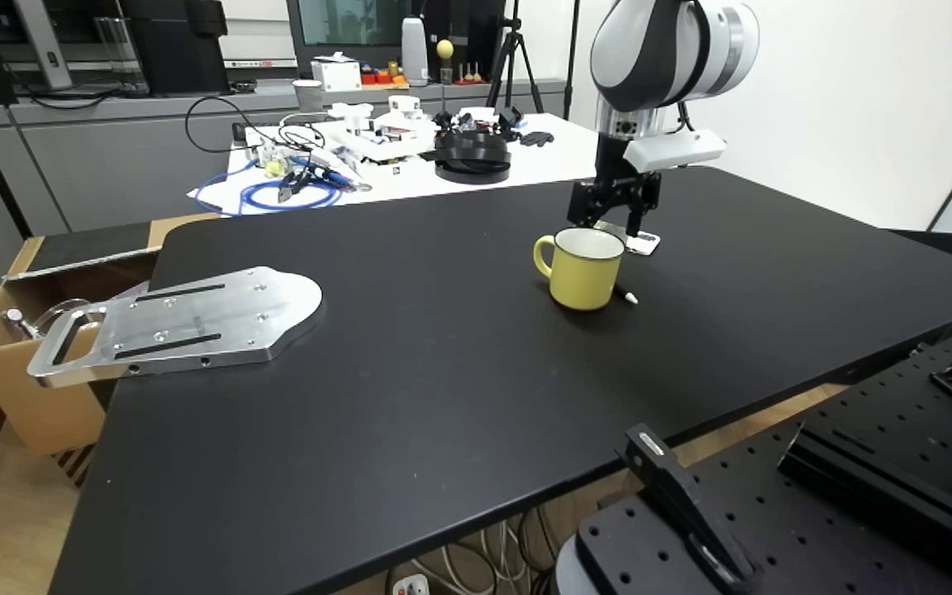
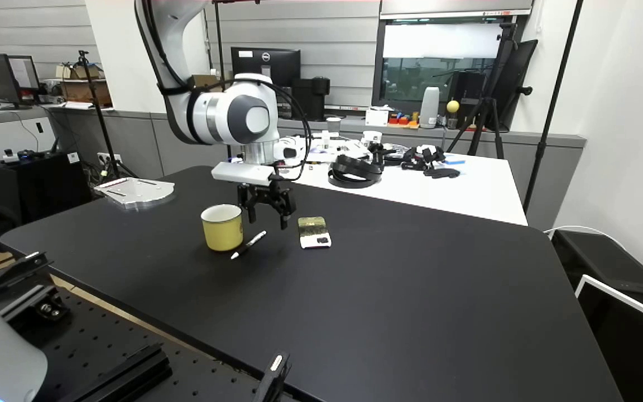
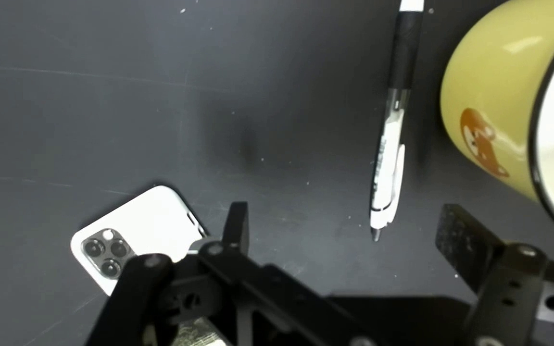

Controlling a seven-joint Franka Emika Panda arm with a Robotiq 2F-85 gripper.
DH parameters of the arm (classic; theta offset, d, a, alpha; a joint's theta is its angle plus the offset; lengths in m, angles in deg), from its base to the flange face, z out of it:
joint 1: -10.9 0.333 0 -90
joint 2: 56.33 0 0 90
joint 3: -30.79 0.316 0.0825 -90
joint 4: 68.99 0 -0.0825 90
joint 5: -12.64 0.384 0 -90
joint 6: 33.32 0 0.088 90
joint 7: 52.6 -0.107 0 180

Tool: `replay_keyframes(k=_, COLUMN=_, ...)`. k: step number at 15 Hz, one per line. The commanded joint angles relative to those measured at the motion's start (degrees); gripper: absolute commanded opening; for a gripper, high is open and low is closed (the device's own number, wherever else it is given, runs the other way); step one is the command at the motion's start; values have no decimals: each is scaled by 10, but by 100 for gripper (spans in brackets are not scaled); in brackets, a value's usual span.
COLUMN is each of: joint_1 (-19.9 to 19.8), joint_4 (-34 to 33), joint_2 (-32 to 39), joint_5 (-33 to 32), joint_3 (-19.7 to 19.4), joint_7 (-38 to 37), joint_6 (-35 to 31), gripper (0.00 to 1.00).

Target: Put the pen in the cup

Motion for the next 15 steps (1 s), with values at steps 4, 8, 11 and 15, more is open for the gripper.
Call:
replay_keyframes(k=4, joint_1=-8, joint_4=-14, joint_2=26, joint_5=13, joint_3=12, joint_7=4, joint_6=-4, gripper=100)
replay_keyframes(k=8, joint_1=-6, joint_4=-20, joint_2=40, joint_5=15, joint_3=14, joint_7=4, joint_6=-4, gripper=100)
replay_keyframes(k=11, joint_1=-3, joint_4=-23, joint_2=49, joint_5=16, joint_3=11, joint_7=-1, joint_6=-9, gripper=66)
replay_keyframes(k=15, joint_1=-4, joint_4=-28, joint_2=55, joint_5=18, joint_3=11, joint_7=-1, joint_6=-9, gripper=37)
